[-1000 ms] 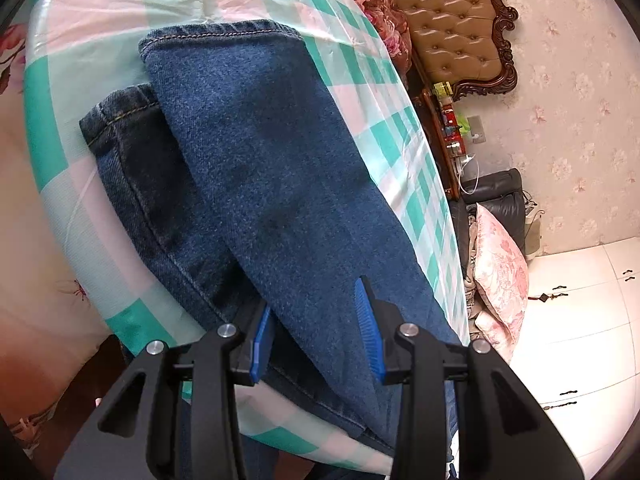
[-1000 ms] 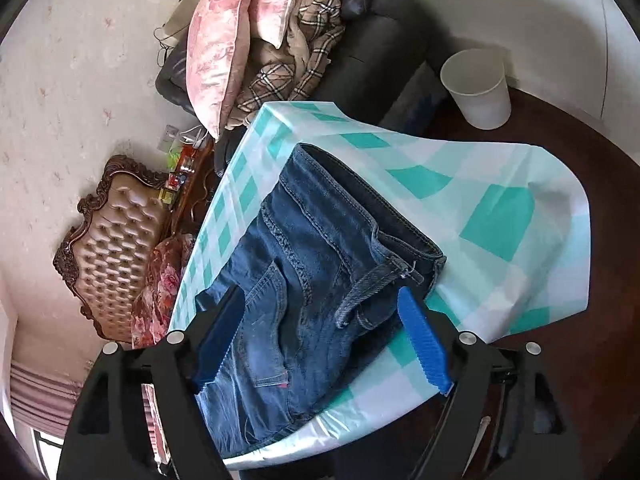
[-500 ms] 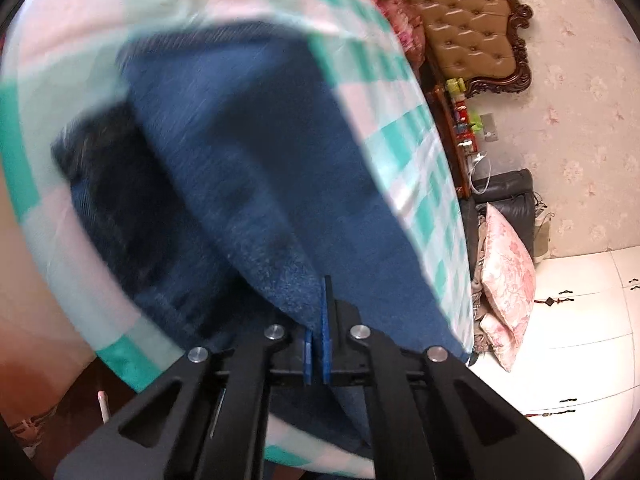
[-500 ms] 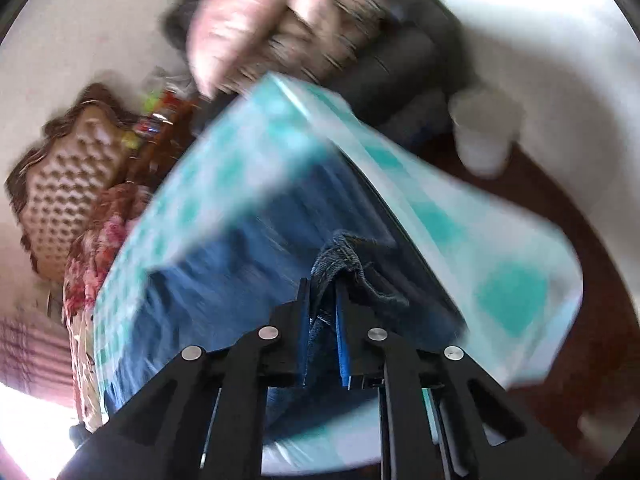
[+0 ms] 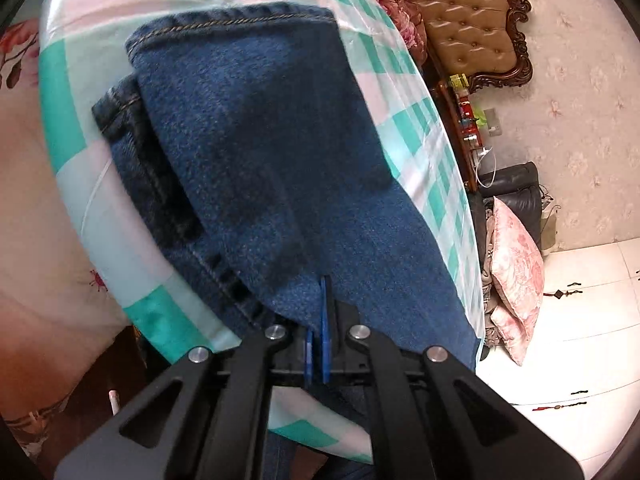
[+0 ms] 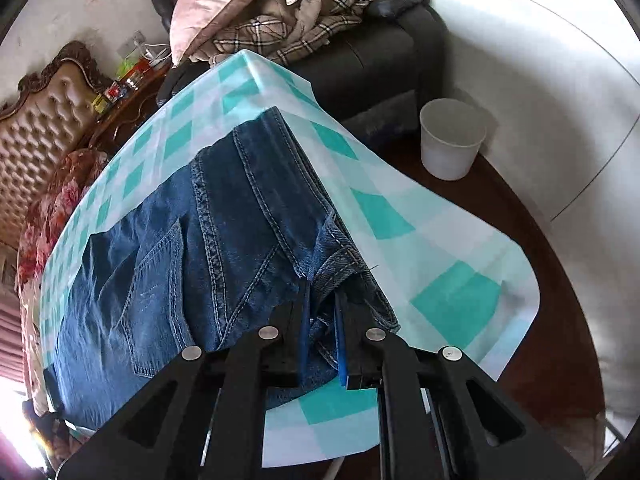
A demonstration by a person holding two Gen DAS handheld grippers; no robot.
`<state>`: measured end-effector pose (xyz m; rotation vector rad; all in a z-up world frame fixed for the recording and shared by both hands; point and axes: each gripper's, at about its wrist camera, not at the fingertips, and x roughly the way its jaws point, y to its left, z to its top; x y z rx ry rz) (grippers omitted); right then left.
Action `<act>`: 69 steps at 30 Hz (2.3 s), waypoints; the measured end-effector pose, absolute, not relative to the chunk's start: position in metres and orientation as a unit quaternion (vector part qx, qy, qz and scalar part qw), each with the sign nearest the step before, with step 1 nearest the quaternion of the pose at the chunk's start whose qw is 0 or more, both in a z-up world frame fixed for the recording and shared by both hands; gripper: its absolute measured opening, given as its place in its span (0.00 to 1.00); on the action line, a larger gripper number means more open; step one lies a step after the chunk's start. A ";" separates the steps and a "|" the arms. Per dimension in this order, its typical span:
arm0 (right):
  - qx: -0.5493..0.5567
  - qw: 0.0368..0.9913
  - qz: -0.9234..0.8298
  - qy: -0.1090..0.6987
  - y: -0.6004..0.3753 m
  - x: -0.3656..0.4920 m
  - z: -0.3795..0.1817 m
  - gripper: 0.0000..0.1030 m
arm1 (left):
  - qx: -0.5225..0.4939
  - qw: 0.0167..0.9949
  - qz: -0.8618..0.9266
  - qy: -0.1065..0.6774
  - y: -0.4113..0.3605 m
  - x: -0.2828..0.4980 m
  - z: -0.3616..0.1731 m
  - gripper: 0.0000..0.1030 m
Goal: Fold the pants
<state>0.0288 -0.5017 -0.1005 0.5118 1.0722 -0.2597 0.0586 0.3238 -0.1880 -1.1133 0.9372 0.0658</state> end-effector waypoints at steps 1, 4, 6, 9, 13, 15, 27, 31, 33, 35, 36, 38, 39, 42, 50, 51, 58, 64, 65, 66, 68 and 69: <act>0.240 0.820 -0.123 0.505 -0.503 0.029 -0.102 0.11 | -0.510 0.746 0.029 0.427 0.324 0.058 -0.188 0.03; 0.224 0.819 -0.126 0.514 -0.497 0.032 -0.102 0.11 | -0.517 0.741 0.027 0.427 0.324 0.056 -0.193 0.06; 0.215 0.818 -0.130 0.518 -0.491 0.034 -0.103 0.12 | -0.521 0.740 0.024 0.424 0.326 0.055 -0.194 0.09; 0.224 0.814 -0.133 0.518 -0.492 0.031 -0.100 0.19 | -0.519 0.746 0.024 0.418 0.332 0.052 -0.192 0.19; 0.243 0.815 -0.129 0.510 -0.497 0.027 -0.096 0.21 | -0.518 0.746 0.027 0.417 0.336 0.054 -0.188 0.23; 0.254 0.814 -0.125 0.506 -0.499 0.026 -0.096 0.21 | -0.516 0.748 0.026 0.417 0.334 0.056 -0.186 0.23; 0.240 0.846 -0.123 0.461 -0.484 0.003 -0.055 0.11 | -0.512 0.751 0.038 0.415 0.337 0.055 -0.183 0.04; 0.208 0.858 -0.129 0.453 -0.470 -0.009 -0.038 0.11 | -0.510 0.752 0.040 0.417 0.338 0.058 -0.184 0.03; 0.232 0.835 -0.137 0.480 -0.481 -0.007 -0.062 0.11 | -0.514 0.750 0.038 0.415 0.339 0.057 -0.184 0.03; 0.241 0.833 -0.137 0.478 -0.486 -0.011 -0.066 0.11 | -0.510 0.759 0.036 0.403 0.339 0.052 -0.176 0.03; 0.239 0.836 -0.137 0.475 -0.487 -0.012 -0.065 0.10 | -0.506 0.761 0.039 0.405 0.339 0.051 -0.175 0.03; 0.219 0.831 -0.143 0.491 -0.485 -0.005 -0.076 0.11 | -0.506 0.750 0.049 0.423 0.340 0.054 -0.185 0.09; 0.228 0.821 -0.148 0.502 -0.489 0.000 -0.088 0.11 | -0.514 0.744 0.048 0.424 0.344 0.053 -0.190 0.09; 0.228 0.818 -0.154 0.504 -0.490 0.001 -0.097 0.11 | -0.534 0.744 0.057 0.398 0.361 0.045 -0.189 0.11; 0.219 0.815 -0.161 0.512 -0.489 0.007 -0.103 0.10 | -0.521 0.763 0.119 0.365 0.408 0.029 -0.169 0.05; 0.216 0.814 -0.163 0.513 -0.485 0.006 -0.103 0.10 | -0.517 0.766 0.119 0.364 0.408 0.027 -0.167 0.05; 0.198 0.811 -0.176 0.521 -0.479 0.012 -0.105 0.10 | -0.519 0.765 0.101 0.368 0.414 0.030 -0.174 0.07; 0.201 0.811 -0.174 0.520 -0.482 0.009 -0.102 0.10 | -0.514 0.772 0.114 0.356 0.419 0.023 -0.163 0.12; 0.201 0.811 -0.175 0.520 -0.482 0.009 -0.102 0.10 | -0.516 0.770 0.112 0.357 0.418 0.022 -0.163 0.12; 0.199 0.812 -0.176 0.520 -0.481 0.010 -0.102 0.10 | -0.520 0.768 0.112 0.357 0.419 0.021 -0.163 0.13; 0.190 0.812 -0.180 0.521 -0.479 0.011 -0.102 0.10 | -0.526 0.764 0.117 0.354 0.422 0.016 -0.161 0.24; 0.185 0.813 -0.182 0.521 -0.478 0.011 -0.101 0.10 | -0.528 0.764 0.122 0.349 0.424 0.013 -0.158 0.31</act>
